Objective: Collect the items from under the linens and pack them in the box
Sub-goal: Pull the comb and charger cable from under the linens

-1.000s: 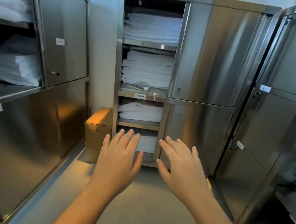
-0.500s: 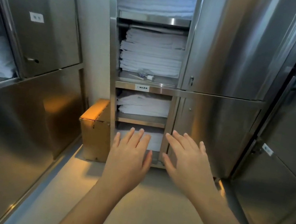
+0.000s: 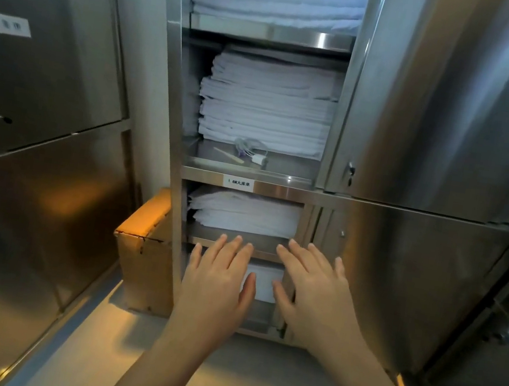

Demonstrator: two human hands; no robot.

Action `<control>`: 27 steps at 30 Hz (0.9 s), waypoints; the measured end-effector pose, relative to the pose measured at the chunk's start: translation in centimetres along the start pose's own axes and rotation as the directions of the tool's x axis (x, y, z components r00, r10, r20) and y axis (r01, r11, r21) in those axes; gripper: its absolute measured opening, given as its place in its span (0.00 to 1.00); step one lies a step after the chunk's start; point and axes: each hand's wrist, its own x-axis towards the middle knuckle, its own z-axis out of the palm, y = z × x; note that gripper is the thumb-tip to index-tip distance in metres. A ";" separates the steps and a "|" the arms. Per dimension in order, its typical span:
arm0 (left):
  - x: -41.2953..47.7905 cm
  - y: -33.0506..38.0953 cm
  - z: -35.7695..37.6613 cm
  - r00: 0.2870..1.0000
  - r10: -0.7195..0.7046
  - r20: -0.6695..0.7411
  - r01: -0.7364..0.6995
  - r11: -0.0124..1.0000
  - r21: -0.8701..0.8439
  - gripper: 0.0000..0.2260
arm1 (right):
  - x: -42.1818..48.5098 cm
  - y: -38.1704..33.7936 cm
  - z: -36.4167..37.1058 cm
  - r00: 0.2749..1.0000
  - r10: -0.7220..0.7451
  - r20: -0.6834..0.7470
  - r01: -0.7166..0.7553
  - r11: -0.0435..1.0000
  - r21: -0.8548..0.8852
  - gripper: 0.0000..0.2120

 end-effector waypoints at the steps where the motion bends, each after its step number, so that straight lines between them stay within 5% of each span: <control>1: 1.0 -0.8 0.9 1.000 -0.019 0.021 0.019 1.000 -0.009 0.18 | 1.5 0.1 0.8 1.000 -0.018 0.012 0.018 1.000 0.001 0.25; 16: 20.6 -18.7 11.0 0.995 0.050 0.081 -0.049 0.999 -0.022 0.19 | 26.6 -1.6 9.1 0.996 0.081 -0.040 -0.081 0.997 -0.002 0.25; 27: 28.8 -23.5 18.6 0.992 0.049 0.118 -0.046 0.999 -0.026 0.19 | 38.0 2.1 14.4 0.991 0.137 0.013 -0.136 0.990 -0.020 0.25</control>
